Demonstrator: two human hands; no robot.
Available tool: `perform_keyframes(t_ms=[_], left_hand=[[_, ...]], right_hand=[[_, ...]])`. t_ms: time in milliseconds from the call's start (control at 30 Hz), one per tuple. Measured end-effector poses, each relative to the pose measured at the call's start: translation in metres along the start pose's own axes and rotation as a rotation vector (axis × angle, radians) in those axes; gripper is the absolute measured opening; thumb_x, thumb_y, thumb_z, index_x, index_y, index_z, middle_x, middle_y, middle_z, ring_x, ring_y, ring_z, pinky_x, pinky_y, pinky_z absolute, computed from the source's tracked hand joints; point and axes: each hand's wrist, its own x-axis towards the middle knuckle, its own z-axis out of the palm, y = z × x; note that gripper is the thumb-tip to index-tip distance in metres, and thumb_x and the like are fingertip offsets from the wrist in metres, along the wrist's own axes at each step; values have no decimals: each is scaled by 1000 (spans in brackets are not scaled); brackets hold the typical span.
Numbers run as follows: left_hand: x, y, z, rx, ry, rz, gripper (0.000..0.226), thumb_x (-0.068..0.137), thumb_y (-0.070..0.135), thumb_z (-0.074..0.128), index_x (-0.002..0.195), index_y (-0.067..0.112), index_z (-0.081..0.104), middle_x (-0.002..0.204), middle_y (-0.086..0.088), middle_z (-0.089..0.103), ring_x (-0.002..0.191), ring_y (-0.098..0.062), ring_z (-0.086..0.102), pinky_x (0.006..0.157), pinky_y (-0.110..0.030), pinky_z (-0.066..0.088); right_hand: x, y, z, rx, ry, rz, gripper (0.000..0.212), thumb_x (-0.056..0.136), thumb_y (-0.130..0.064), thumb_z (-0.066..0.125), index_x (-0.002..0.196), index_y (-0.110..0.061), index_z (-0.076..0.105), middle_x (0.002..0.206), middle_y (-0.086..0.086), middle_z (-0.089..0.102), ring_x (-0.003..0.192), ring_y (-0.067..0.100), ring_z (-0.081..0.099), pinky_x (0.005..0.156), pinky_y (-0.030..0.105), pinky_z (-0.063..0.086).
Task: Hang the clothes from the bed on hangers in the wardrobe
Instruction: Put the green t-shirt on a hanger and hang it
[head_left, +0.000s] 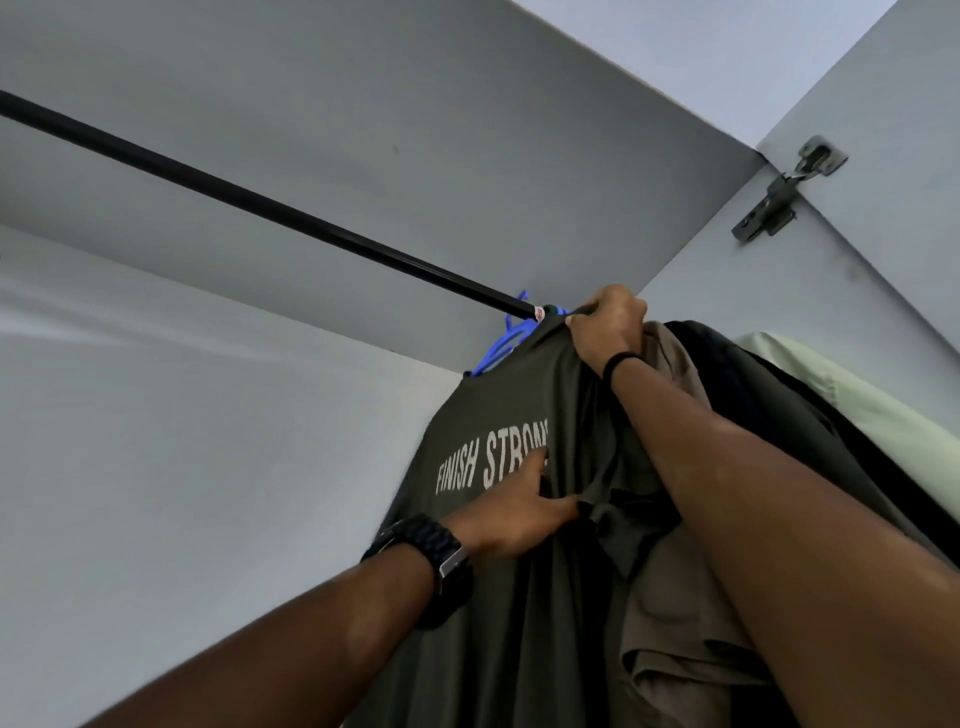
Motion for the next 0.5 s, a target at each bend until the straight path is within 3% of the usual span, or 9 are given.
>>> perform_keyframes(t_ms=[100, 200, 267, 367, 500], left_hand=[[2, 1, 1, 65, 13, 3, 76, 88, 13, 59, 149, 33, 19, 114, 7, 58, 96, -13, 61, 72, -15, 48], [-3, 3, 3, 131, 11, 23, 87, 83, -3, 56, 151, 31, 14, 136, -4, 49, 121, -16, 52, 88, -26, 51], [-10, 5, 8, 204, 23, 66, 87, 79, -9, 51, 151, 28, 19, 141, -5, 48, 128, -17, 47, 98, -25, 44], [-22, 11, 16, 254, 18, 73, 85, 76, -9, 47, 149, 26, 23, 144, -2, 45, 131, -16, 42, 94, -11, 32], [-38, 25, 17, 197, 43, 68, 79, 78, -7, 47, 147, 26, 29, 139, -2, 49, 124, -17, 48, 88, -12, 37]], right_hand=[[2, 3, -10, 21, 14, 0, 20, 88, -10, 61, 103, 0, 67, 112, 19, 64, 103, 32, 60, 86, 25, 47], [-11, 14, -24, -3, 4, -6, 19, 87, -12, 61, 101, -2, 67, 111, 17, 63, 99, 29, 59, 76, 20, 41], [-24, 24, -36, -28, 0, -26, 18, 87, -13, 60, 101, -4, 64, 111, 13, 62, 91, 22, 54, 73, 19, 36], [-39, 32, -53, -27, -70, -23, 21, 90, -15, 57, 109, -6, 58, 113, 10, 58, 86, 15, 43, 74, 19, 35], [-48, 19, -74, 28, -167, 23, 30, 90, -11, 58, 117, -6, 46, 100, 2, 46, 74, 12, 43, 64, 11, 36]])
